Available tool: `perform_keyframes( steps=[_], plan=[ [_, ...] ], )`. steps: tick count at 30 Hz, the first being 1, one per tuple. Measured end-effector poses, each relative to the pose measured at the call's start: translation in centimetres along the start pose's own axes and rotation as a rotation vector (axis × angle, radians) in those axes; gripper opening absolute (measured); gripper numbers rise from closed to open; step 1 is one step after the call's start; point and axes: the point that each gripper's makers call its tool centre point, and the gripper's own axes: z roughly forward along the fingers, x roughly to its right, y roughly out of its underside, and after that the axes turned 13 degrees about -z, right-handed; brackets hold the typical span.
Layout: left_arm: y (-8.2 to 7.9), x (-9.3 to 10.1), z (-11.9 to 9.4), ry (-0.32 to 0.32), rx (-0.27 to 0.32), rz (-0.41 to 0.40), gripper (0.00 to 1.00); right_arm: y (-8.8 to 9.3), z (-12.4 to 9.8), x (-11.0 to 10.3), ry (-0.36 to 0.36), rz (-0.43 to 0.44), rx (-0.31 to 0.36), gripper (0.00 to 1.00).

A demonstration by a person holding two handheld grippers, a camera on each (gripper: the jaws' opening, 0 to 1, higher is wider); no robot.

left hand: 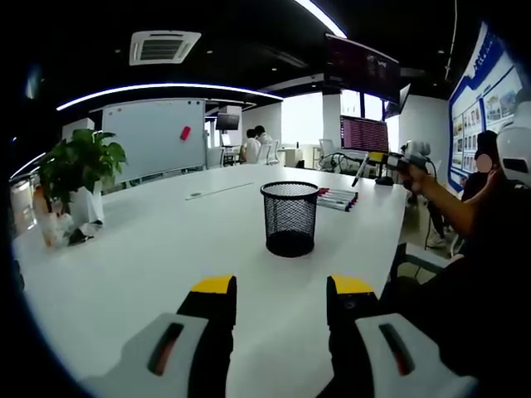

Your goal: Pick up the whiteboard markers from the pen holder and place them facing the whiteboard neatly

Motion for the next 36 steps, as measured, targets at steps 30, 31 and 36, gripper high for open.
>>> perform_keyframes(
  steps=[30,31,36],
  plan=[
    [0.3,-0.1,0.1,-0.001,-0.004,-0.003,0.45,7.6,-0.8,1.5,0.078,0.029,-0.266,0.13],
    [0.3,-0.1,0.1,0.000,-0.006,-0.005,0.45,7.8,-0.9,1.5,0.079,0.028,-0.279,0.13],
    [0.4,-0.1,0.1,-0.001,-0.007,-0.004,0.45,8.9,-1.2,1.3,0.059,0.045,-0.330,0.13]
  ],
)
